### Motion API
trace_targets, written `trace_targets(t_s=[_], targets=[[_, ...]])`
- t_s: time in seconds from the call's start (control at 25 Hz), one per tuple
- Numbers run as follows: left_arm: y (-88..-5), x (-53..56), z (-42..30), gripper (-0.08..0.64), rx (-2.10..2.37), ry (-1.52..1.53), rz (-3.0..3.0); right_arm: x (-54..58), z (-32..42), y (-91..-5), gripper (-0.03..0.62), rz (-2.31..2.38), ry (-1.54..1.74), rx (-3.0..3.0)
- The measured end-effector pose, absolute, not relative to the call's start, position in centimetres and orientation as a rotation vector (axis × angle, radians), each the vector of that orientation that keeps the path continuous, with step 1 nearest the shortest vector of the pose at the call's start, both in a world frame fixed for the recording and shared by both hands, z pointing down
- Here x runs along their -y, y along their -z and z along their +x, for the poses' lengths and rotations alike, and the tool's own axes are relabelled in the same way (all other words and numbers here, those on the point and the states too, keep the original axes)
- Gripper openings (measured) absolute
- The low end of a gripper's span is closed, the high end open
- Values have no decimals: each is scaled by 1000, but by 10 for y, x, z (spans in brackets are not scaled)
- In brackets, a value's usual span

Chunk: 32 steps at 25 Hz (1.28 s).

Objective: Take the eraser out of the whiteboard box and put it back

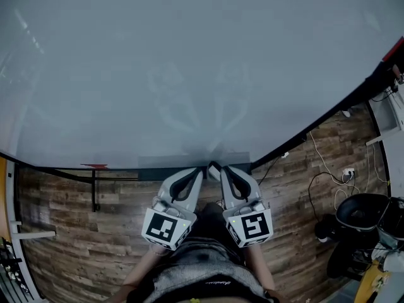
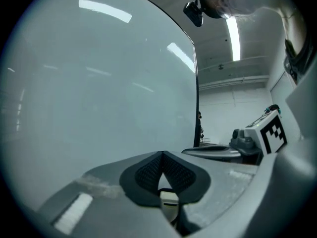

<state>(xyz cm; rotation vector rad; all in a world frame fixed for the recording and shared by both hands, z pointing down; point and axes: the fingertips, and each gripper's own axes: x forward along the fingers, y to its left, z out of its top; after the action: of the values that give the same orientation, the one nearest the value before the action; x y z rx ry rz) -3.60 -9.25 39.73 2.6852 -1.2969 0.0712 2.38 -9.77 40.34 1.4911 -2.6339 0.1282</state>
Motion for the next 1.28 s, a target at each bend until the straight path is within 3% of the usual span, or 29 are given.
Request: trace_targets(t_s=[1.28], targets=[[-402, 101, -21, 0, 1261, -110, 2694, 109, 18, -429, 12, 1368, -175, 2592]])
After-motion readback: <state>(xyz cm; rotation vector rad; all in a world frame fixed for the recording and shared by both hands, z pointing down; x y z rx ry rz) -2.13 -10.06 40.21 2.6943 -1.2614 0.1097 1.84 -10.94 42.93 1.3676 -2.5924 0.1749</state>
